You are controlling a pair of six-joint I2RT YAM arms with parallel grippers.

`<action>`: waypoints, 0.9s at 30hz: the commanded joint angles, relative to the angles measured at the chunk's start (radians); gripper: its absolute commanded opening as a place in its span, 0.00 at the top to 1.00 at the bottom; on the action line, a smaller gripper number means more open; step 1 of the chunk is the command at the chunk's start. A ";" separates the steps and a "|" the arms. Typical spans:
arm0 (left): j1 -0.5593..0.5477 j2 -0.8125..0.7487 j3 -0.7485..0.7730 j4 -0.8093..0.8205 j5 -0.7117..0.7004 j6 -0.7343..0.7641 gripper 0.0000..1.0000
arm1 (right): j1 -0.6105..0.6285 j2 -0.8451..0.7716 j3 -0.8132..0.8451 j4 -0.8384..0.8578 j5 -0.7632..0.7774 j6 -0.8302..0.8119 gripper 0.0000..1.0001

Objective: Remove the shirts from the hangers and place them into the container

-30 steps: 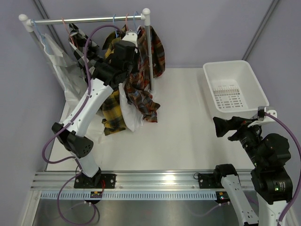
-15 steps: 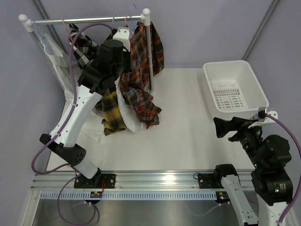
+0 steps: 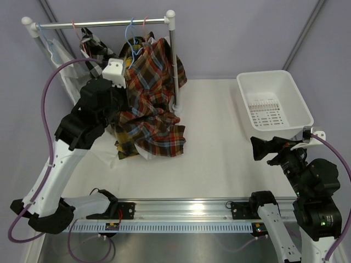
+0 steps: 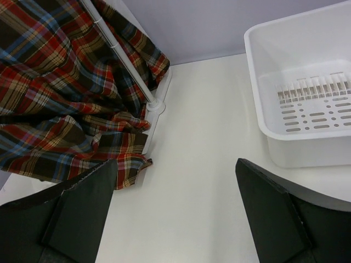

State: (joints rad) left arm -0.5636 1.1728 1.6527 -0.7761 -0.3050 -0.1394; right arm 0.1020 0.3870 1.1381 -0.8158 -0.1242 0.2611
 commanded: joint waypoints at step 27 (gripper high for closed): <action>-0.002 -0.148 0.459 -0.126 0.250 0.037 1.00 | -0.002 0.046 -0.009 -0.014 -0.023 -0.033 0.01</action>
State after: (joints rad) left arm -0.5636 1.0103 2.0212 -1.0245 -0.1539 -0.1307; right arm 0.1020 0.4435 1.1275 -0.8303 -0.1188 0.2493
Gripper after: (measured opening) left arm 0.049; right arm 0.993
